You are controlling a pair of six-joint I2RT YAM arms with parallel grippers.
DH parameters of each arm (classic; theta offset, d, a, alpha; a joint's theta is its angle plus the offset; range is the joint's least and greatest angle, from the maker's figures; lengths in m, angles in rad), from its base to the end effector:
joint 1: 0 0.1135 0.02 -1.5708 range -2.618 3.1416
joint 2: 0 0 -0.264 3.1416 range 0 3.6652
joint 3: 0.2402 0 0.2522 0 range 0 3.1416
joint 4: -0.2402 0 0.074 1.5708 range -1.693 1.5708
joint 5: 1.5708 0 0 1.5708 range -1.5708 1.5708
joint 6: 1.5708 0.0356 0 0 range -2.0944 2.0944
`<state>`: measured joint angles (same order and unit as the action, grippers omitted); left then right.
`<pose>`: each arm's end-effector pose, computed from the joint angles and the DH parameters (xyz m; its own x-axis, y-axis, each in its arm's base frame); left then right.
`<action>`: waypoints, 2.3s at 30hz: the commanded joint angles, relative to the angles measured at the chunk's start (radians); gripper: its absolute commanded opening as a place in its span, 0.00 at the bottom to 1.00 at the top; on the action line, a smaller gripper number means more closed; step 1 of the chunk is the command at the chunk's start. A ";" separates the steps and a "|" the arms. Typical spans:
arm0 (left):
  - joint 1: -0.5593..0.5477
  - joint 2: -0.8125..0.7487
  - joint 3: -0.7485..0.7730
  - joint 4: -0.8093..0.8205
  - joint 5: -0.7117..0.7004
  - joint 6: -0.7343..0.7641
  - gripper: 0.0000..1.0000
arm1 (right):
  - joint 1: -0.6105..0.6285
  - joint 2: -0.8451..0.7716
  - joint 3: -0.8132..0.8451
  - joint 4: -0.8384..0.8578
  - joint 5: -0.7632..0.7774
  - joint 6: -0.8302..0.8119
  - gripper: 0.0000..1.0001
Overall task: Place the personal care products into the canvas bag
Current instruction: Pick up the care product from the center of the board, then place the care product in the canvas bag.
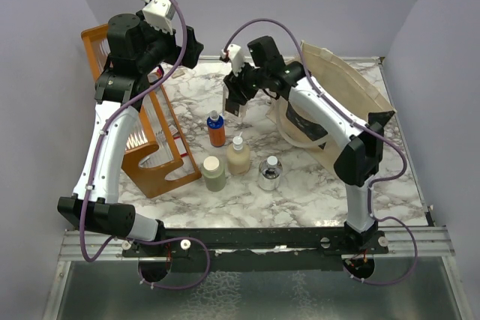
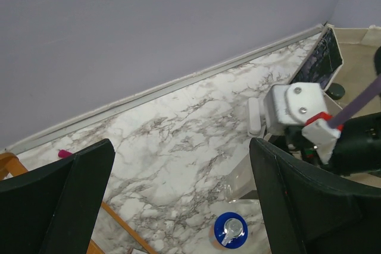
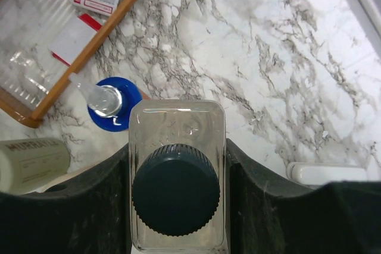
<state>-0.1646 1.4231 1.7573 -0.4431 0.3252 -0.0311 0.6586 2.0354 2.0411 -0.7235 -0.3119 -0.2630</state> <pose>0.2941 -0.0604 0.4999 -0.1217 -0.0096 -0.9925 0.4650 0.8829 -0.0656 0.3604 0.2927 0.3400 -0.3033 -0.5476 -0.7798 -0.8742 0.4856 -0.0009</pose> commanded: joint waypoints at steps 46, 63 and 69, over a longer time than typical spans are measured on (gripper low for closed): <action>-0.392 0.181 -0.180 0.134 0.148 0.026 0.86 | -0.431 -0.682 -0.075 -0.010 0.020 -0.020 0.01; -0.473 0.363 -0.187 0.357 0.205 -0.004 0.66 | -0.467 -0.673 -0.216 0.012 -0.103 -0.014 0.01; -0.472 0.368 -0.214 0.381 0.230 -0.004 0.43 | -0.467 -0.651 -0.259 0.004 -0.165 -0.056 0.01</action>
<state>-0.6308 1.8000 1.5612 -0.1326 0.5072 -0.0257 0.1963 1.4017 1.7706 -0.8551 -0.3885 -0.2790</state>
